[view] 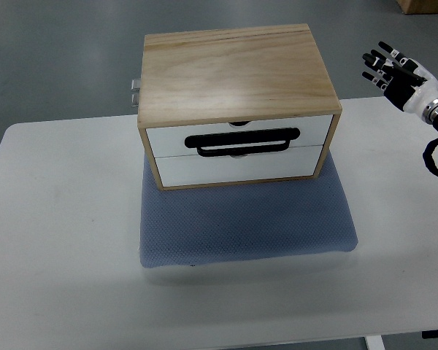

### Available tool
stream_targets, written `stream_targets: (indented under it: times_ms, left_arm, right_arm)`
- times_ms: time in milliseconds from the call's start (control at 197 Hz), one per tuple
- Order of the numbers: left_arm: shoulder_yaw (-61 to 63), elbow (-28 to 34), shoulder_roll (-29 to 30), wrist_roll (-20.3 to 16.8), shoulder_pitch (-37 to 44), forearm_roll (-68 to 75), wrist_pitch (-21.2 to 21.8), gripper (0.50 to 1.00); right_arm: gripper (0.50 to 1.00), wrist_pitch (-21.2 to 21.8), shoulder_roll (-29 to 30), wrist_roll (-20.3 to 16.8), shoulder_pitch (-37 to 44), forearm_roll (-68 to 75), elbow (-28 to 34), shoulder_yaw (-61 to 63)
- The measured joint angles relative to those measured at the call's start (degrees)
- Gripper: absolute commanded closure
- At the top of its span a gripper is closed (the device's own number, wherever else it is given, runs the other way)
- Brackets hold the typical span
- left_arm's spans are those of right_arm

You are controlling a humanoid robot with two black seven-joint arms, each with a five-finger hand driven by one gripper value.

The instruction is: Open wood drawer with right hand

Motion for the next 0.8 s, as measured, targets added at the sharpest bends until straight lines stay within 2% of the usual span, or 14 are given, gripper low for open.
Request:
stream_targets:
  times_ms: [585, 799]
  left_arm:
    - [0.0, 0.0, 0.0, 0.0, 0.0, 0.0, 0.0, 0.5]
    - [0.0, 0.0, 0.0, 0.0, 0.0, 0.0, 0.0, 0.5]
  right_arm:
    - [0.554, 0.06, -0.85, 0.0, 0.09, -0.13, 0.08, -0.62]
    - [0.554, 0.08, -3.58, -0.06, 1.38, -3.3, 1.06, -0.97]
